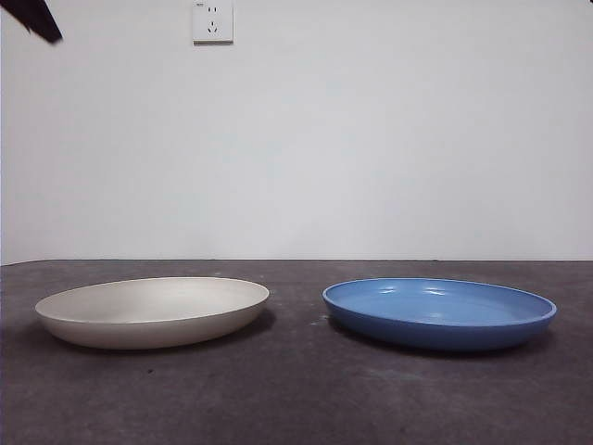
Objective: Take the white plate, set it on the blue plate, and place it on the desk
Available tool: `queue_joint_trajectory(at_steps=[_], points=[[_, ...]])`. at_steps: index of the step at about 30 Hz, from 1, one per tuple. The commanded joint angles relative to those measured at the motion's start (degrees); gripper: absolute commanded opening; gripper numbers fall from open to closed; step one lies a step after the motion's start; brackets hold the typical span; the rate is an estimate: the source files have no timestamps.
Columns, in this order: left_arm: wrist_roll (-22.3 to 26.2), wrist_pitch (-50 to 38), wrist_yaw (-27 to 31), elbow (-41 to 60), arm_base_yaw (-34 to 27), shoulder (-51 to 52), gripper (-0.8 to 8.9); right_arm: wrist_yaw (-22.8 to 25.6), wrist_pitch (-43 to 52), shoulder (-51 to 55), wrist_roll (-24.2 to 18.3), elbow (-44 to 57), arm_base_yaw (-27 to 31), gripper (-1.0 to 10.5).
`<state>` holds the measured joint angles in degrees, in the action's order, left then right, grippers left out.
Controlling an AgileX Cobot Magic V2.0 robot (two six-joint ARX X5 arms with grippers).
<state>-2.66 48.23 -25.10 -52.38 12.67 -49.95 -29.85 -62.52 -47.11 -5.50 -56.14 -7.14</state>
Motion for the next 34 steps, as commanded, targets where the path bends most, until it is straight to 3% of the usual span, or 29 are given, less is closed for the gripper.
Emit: queue_joint_trajectory(at_steps=[1, 7, 19, 34], points=[[-1.5, -1.8, 3.0, -1.9, 0.2, -2.7, 4.37, -0.1, 0.3, -0.3, 0.6, -1.0, -0.2, 4.5], [-1.4, -2.7, 9.2, -6.1, 0.1, -11.2, 4.36, -0.1, 0.3, -0.3, 0.6, -1.0, -0.2, 4.5], [-0.8, -6.4, 9.2, -13.6, -4.6, -30.6, 4.24, -0.1, 0.3, -0.3, 0.6, -1.0, -0.2, 4.5], [0.3, -14.3, 8.5, -13.8, -7.8, -44.5, 4.24, -0.1, 0.8, -0.3, 0.6, -1.0, -0.2, 4.5]])
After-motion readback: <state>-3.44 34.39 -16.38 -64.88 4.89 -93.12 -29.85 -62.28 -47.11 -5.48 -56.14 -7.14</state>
